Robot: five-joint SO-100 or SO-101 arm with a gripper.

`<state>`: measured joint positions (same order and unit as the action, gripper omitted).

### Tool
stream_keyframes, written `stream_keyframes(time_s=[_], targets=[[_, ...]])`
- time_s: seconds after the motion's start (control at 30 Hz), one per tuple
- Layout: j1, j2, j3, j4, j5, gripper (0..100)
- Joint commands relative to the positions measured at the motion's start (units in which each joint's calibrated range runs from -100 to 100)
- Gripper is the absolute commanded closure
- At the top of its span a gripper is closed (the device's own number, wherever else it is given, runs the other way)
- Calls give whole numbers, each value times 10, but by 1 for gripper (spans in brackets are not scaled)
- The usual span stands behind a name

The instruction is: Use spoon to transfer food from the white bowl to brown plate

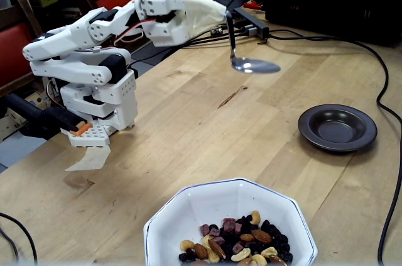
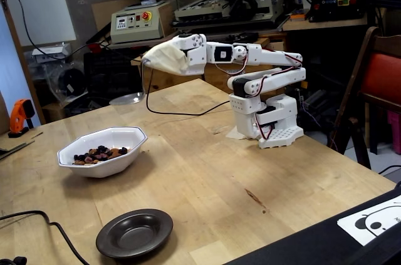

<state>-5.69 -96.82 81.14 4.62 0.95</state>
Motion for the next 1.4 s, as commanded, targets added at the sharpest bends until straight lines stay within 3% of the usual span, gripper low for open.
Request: stream_keyframes(time_s=[0.0,0.6,0.9,1.37], targets=[[-2,47,-102,-12,2,98],[-2,315,-411,-15,2,98],[3,390,-385,-33,-1,98],[-2,453,-236,-256,0,98]])
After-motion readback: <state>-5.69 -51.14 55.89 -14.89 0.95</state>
